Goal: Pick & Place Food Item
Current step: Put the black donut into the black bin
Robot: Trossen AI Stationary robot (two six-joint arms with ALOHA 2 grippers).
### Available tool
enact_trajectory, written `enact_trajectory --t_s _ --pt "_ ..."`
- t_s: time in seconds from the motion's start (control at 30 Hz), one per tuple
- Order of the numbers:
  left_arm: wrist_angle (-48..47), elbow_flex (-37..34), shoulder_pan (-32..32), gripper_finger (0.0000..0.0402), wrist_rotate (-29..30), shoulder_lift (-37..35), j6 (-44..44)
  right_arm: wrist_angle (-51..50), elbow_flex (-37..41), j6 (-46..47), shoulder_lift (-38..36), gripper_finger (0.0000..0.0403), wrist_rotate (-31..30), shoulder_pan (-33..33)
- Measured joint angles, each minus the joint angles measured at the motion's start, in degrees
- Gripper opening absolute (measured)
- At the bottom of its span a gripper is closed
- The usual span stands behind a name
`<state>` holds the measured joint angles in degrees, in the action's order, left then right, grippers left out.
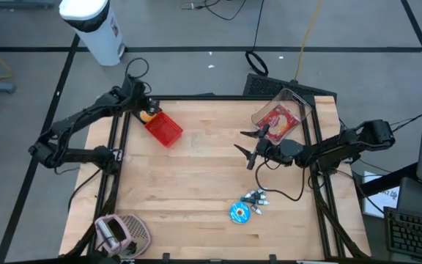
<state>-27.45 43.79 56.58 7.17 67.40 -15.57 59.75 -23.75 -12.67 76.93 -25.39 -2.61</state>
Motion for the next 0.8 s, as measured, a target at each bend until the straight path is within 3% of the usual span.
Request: enact_trajectory --t_s 0.53,0.63,0.8 --pt "4.20 -5.00 0.02 0.0033 4.35 -0.02 -0.64 0.00 0.00 0.00 0.00 0.0242 0.00 0.00" --pt "4.22 -5.47 0.02 0.0053 5.10 -0.02 -0.84 0.00 0.00 0.00 0.00 0.0242 0.00 0.00" --pt "4.21 -5.73 -0.04 0.0118 5.43 -0.02 0.30 0.00 0.00 0.00 0.00 0.0242 -0.01 0.00"
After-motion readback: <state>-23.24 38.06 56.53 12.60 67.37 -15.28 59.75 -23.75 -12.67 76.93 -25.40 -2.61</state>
